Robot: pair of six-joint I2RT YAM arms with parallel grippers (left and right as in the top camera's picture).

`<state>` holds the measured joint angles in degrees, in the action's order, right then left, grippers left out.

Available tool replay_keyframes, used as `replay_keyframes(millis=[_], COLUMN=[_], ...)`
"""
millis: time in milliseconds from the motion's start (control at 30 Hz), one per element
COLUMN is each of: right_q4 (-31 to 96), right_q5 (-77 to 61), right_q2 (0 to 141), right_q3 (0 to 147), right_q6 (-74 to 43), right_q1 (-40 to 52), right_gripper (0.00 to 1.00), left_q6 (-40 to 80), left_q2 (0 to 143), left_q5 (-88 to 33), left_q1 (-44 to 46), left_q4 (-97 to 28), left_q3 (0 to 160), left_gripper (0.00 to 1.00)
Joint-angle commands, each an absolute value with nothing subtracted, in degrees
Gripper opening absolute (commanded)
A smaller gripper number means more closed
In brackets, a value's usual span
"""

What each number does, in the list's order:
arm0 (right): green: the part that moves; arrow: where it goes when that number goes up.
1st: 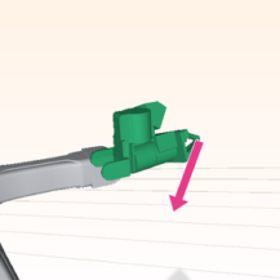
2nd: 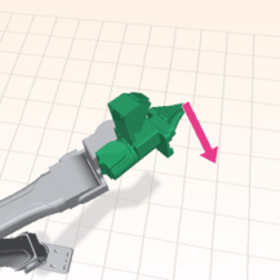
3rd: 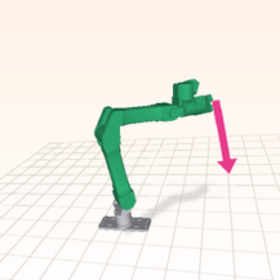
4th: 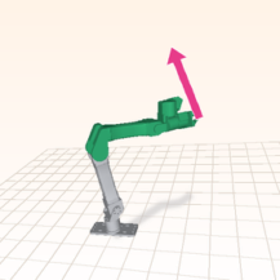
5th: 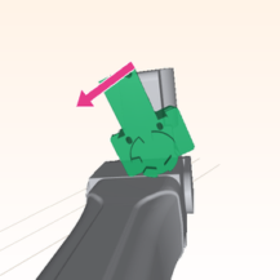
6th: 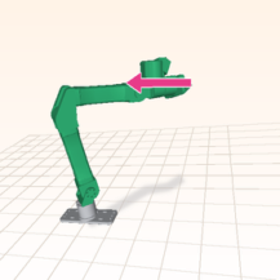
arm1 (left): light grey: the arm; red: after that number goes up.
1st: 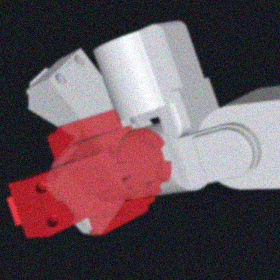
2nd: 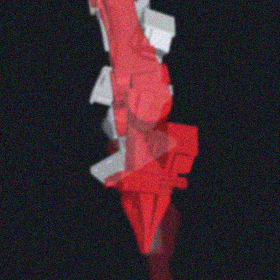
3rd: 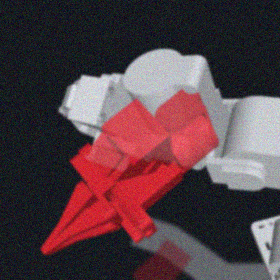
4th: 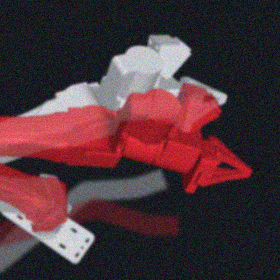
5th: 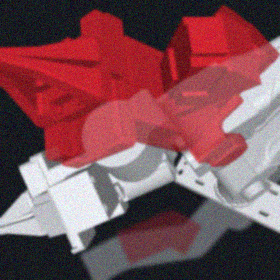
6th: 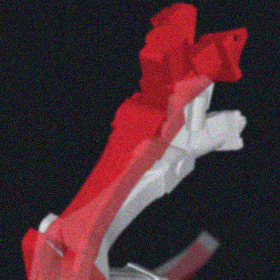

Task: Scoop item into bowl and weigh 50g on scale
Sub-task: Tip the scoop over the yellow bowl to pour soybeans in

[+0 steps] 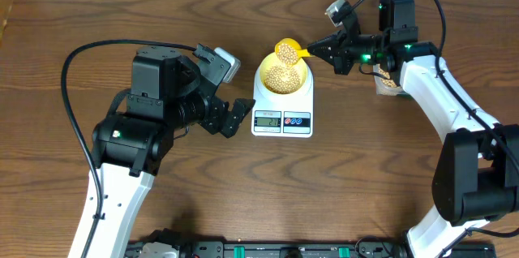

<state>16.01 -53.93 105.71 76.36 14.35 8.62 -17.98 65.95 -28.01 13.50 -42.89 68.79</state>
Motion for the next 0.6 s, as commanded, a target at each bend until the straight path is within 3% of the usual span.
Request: replay_keyframes(millis=[0, 567], right_q4=[16.1, 16.1], right_q5=[-54.1, -54.1], right_q2=[106.1, 106.1], right_q3=[76.2, 76.2], right_q6=[19.3, 19.9], right_q1=[9.1, 9.1], right_gripper=[0.01, 0.01], left_q6=[-17.9, -17.9], left_q2=[66.2, 66.2], left_q5=[-28.5, -28.5], left_q1=[13.2, 13.2], left_q4=[-42.9, -42.9], left_q3=[68.5, 68.5], left_gripper=[0.98, 0.98])
